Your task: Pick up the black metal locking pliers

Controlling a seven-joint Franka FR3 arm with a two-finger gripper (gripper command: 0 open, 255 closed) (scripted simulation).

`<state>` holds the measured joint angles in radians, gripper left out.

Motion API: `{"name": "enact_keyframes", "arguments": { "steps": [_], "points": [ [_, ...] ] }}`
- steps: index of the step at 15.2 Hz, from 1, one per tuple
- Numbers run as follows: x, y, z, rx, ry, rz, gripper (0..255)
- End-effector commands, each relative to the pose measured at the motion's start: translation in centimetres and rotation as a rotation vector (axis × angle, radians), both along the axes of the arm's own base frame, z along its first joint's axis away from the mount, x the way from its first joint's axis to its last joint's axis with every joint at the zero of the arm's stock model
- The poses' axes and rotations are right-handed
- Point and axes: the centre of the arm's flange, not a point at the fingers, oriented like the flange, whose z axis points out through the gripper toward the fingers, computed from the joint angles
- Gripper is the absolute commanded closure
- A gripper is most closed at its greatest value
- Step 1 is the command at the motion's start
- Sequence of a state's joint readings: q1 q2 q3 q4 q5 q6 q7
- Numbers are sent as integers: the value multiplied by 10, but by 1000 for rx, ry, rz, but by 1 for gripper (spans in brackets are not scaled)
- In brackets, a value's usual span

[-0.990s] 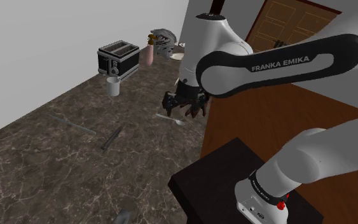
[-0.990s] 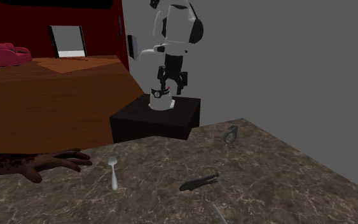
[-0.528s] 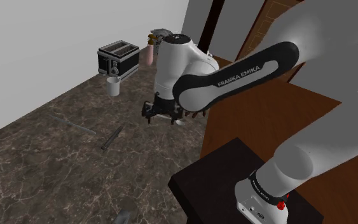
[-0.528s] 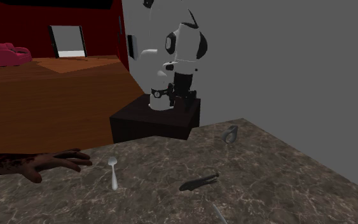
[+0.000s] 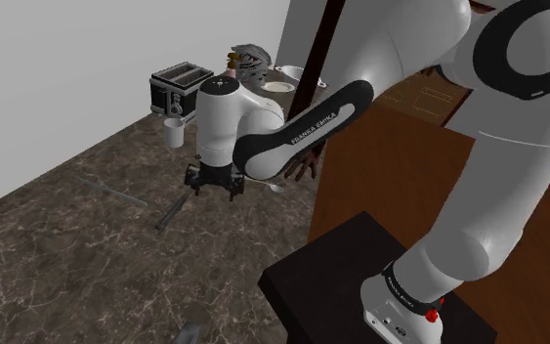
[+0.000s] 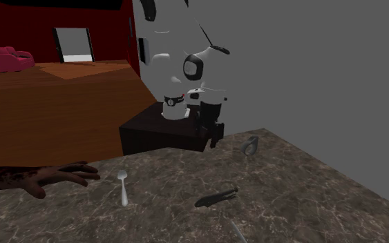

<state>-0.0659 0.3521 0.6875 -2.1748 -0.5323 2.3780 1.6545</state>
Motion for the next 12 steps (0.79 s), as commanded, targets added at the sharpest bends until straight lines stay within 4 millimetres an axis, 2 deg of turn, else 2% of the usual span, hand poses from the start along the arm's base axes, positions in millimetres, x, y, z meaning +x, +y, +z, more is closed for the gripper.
{"name": "enact_keyframes", "arguments": {
  "steps": [1, 12],
  "points": [
    [15, 12, -20, -2, -9, -37, 0],
    [109, 69, -113, 0, -49, -227, 0]
  ]
}}
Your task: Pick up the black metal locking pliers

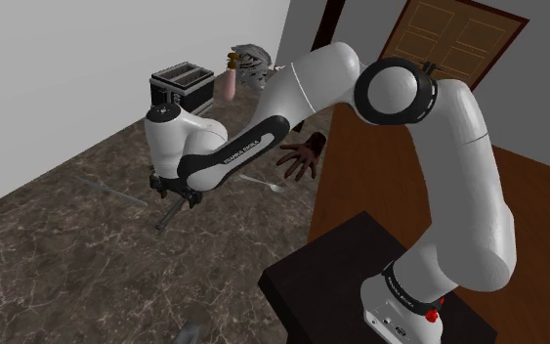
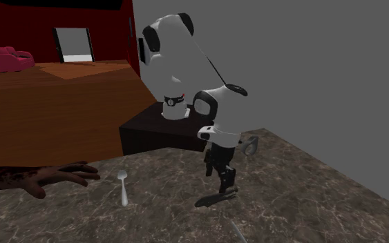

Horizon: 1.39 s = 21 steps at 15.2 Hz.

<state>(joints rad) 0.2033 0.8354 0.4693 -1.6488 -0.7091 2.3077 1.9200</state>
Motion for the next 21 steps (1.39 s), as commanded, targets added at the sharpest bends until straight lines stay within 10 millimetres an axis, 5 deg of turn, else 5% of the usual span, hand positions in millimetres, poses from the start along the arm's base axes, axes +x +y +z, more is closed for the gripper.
{"name": "enact_keyframes", "arguments": {
  "steps": [1, 10, 11, 21],
  "points": [
    [12, 7, -15, -1, -7, -27, 0],
    [12, 7, -55, -1, -7, -27, 0],
    [12, 6, -55, -1, -7, -27, 255],
    [12, 7, -50, -1, -7, -27, 255]
  ]
}}
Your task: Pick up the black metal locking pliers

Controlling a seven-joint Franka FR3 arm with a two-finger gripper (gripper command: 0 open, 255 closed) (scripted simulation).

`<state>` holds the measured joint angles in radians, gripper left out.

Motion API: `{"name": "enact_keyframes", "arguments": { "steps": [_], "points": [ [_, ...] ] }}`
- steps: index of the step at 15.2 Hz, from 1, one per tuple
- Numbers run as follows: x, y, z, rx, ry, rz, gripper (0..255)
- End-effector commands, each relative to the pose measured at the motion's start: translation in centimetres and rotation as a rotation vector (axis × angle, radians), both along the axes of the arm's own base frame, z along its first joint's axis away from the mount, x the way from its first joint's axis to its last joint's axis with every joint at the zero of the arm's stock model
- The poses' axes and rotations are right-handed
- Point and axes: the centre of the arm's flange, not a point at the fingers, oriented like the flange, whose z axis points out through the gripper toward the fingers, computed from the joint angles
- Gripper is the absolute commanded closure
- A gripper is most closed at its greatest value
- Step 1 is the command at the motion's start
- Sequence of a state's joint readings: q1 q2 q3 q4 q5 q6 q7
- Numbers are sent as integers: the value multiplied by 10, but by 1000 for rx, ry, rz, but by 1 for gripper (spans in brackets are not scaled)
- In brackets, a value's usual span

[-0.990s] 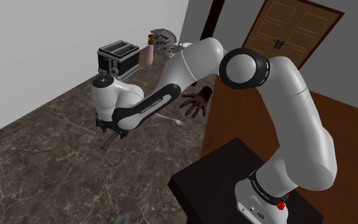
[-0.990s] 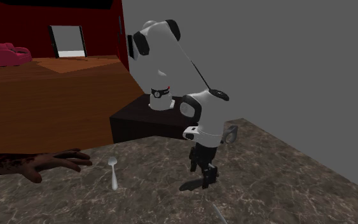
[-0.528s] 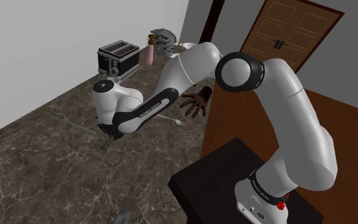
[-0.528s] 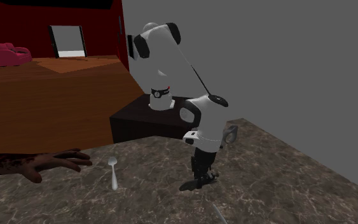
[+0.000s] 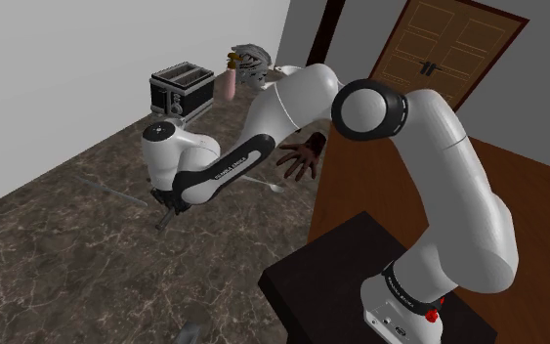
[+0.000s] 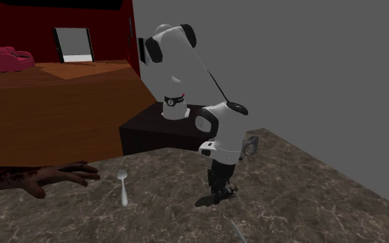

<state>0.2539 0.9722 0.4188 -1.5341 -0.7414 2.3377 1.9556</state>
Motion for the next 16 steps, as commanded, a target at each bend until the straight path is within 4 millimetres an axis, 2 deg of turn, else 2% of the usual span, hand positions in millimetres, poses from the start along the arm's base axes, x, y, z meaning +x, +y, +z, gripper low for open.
{"name": "enact_keyframes", "arguments": {
  "steps": [1, 14, 16],
  "points": [
    [0, 0, 8, 0, 0, 0, 255],
    [0, 0, 77, 0, 0, 0, 255],
    [0, 0, 78, 0, 0, 0, 255]
  ]
}}
